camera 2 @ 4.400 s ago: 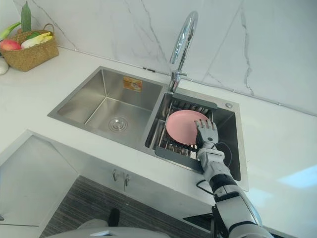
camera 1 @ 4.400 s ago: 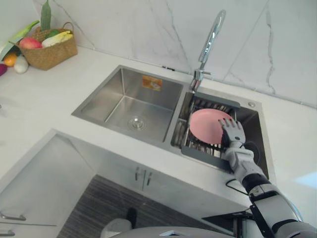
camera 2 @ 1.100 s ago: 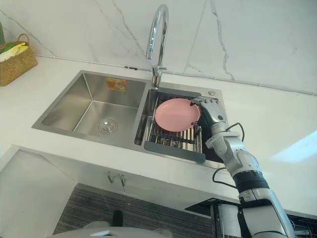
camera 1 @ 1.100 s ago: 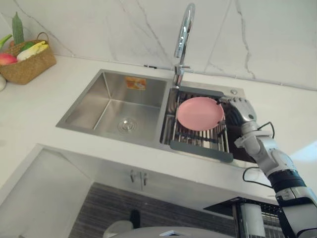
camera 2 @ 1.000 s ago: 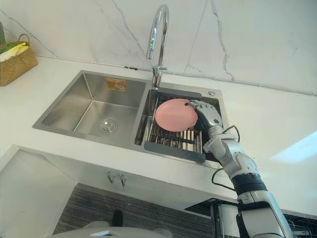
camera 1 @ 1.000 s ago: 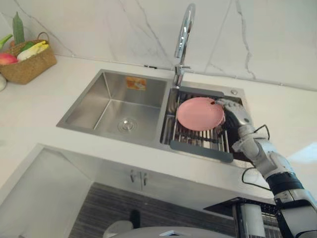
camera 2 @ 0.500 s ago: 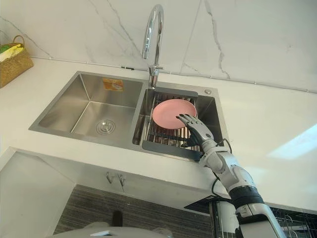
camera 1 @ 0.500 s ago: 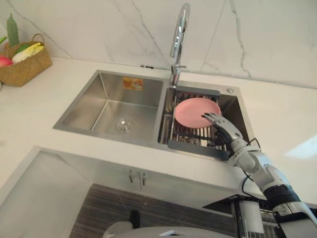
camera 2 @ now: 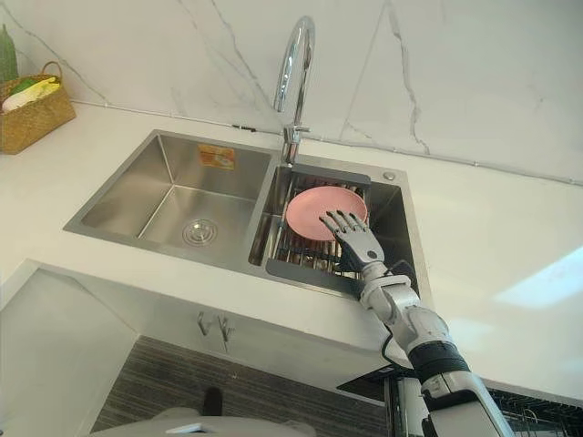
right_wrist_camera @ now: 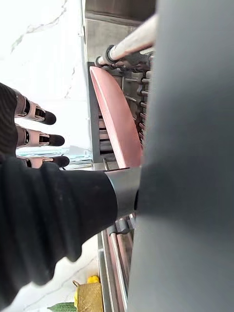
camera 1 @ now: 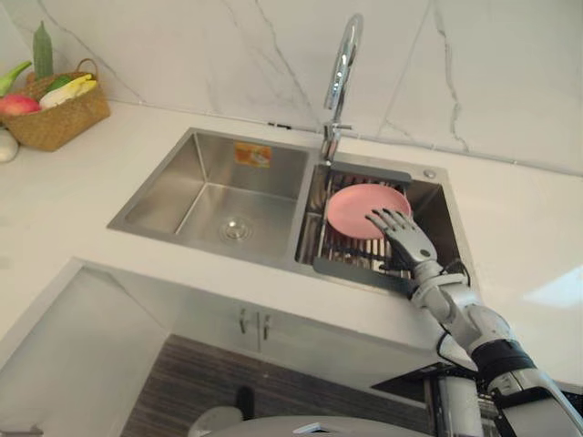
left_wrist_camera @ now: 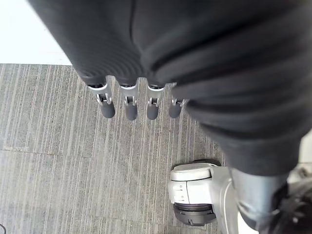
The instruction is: Walk over to the sink, pick up the cup, carry it to the dishwasher, place the cup inside the dishwasher, then close the dishwasher door
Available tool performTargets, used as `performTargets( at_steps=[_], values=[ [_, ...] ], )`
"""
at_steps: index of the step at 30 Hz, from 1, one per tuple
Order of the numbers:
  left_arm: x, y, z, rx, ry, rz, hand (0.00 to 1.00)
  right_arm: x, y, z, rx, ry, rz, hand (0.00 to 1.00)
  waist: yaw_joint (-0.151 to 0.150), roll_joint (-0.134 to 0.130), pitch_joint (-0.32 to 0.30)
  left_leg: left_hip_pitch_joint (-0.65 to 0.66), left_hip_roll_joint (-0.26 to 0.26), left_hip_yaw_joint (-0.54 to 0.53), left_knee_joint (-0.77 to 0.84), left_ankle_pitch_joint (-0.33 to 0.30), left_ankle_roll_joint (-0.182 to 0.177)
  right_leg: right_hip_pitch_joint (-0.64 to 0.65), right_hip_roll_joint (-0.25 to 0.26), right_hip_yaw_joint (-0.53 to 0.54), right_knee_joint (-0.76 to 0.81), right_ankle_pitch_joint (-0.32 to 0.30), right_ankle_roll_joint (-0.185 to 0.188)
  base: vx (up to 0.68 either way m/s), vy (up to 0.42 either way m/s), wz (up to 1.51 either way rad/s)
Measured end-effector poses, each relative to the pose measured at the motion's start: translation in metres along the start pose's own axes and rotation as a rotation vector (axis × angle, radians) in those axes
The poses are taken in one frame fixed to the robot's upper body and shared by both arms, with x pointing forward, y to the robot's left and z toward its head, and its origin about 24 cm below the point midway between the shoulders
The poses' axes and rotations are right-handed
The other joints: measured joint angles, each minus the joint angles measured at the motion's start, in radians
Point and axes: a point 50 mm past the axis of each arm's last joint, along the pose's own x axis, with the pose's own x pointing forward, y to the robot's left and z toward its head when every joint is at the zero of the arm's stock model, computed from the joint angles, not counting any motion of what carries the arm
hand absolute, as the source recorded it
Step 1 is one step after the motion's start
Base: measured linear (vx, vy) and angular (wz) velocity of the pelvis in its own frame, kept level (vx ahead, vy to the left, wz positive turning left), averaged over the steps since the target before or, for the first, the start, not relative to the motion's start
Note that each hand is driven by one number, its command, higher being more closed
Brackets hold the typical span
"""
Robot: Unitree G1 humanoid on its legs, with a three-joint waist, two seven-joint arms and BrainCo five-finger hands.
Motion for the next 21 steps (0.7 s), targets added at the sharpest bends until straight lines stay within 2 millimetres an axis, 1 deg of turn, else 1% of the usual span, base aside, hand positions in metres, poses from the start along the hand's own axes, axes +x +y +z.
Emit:
performTargets(
  at_steps=[8,10,13,17,21],
  values=[
    [0.0,0.001,-0.002,-0.002,0.006,0.002,0.0,0.003,0.006,0.002,-0.116,0.018,-0.043,0.0,0.003,-0.005,-0.003,-0.009,0.0,-0.006,0.0,0.002,-0.002,-0.001,0.0,-0.002,0.0,-0.001,0.003,-0.01,-0.001,0.0],
    [0.001,0.001,-0.002,-0.003,0.006,0.002,0.0,0.003,0.006,0.002,-0.121,0.027,-0.046,0.0,0.002,-0.007,-0.004,-0.014,-0.001,-0.009,0.0,-0.003,0.004,-0.004,0.0,-0.005,0.0,-0.001,0.003,-0.01,-0.005,0.05],
    [0.0,0.002,-0.003,-0.006,0.005,0.007,0.0,0.003,0.008,0.001,-0.129,0.039,-0.04,0.0,0.0,-0.014,-0.005,-0.02,-0.003,-0.02,0.0,-0.003,0.004,-0.004,0.0,-0.016,0.0,-0.001,0.003,0.01,-0.013,0.09],
    [0.0,0.004,-0.003,-0.011,0.005,0.011,0.0,0.001,0.011,-0.001,-0.131,0.058,-0.038,0.0,0.003,-0.022,-0.009,-0.021,-0.004,-0.024,0.0,-0.002,0.004,-0.003,0.0,-0.02,0.001,-0.001,0.003,0.01,-0.007,0.03],
    [0.0,0.006,-0.003,-0.02,0.005,0.015,0.0,0.0,0.015,-0.005,-0.118,0.099,-0.028,0.0,0.009,-0.022,-0.009,-0.024,-0.005,-0.027,0.0,-0.002,0.004,-0.003,0.0,-0.024,0.002,-0.001,0.004,0.0,-0.008,0.04]
  ],
)
